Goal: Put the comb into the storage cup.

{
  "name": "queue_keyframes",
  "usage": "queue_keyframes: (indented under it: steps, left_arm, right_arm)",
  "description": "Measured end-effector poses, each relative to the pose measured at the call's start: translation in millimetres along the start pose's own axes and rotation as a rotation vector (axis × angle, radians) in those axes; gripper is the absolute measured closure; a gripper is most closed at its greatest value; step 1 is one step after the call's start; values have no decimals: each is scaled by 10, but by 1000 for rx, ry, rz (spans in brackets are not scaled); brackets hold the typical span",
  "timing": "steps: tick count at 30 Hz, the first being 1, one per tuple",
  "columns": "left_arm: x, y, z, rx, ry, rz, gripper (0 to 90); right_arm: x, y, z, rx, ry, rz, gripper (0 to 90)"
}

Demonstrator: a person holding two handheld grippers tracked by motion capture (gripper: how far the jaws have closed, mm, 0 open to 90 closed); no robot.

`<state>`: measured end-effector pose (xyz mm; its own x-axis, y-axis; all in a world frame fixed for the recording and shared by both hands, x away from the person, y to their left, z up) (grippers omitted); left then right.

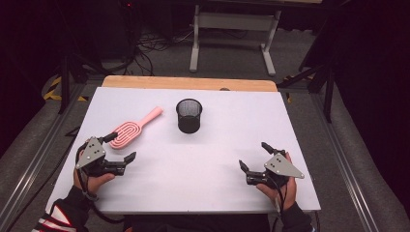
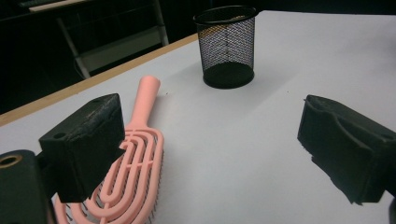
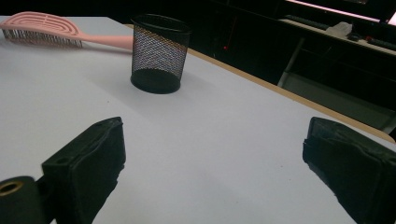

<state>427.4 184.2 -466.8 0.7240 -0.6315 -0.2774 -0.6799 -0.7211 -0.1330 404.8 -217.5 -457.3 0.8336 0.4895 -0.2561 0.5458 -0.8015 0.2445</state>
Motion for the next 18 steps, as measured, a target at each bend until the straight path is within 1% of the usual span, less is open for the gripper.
queue_keyframes:
  steps: [1, 2, 4, 6, 11, 14, 16, 17, 18]
  left_arm:
    - [5, 2, -2, -1, 0, 0, 85]
    - [14, 6, 6, -10, -5, 0, 89]
    - [18, 13, 16, -11, -7, 8, 90]
    - [23, 17, 33, -7, -19, 7, 91]
    - [36, 6, 32, -16, -18, 13, 93]
    - [48, -6, 21, -27, -20, 9, 103]
    - [54, -10, 0, -33, -16, 9, 121]
    - [60, -21, -6, -30, -23, 0, 138]
    - [66, -23, -21, -31, -16, 2, 161]
  right_arm:
    - [0, 0, 0, 0, 0, 0, 64]
    - [-13, 3, -9, 3, 8, -1, 66]
    - [-25, 3, -25, 3, 12, 3, 67]
    - [-22, -5, -41, 2, 16, 2, 67]
    - [1, -31, -18, -15, 0, -6, 68]
    - [1, -22, -6, -8, -3, -6, 68]
    - [5, -19, 7, -9, -9, -5, 69]
    - [6, -19, 8, -9, -10, -5, 69]
    - [8, -21, 6, -9, -9, -6, 69]
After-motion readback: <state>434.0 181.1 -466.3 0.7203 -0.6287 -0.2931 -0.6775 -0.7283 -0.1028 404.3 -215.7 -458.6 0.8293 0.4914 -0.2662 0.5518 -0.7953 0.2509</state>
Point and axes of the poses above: each handheld gripper's, and its own axes: x roughly forward along the jaws, z roughly out of its underside, y roughly to its right, the point moved 10 cm from there along x, roughly forward along the jaws, and after that the axes turned 1 degree about -z, right-handed, at the moved point
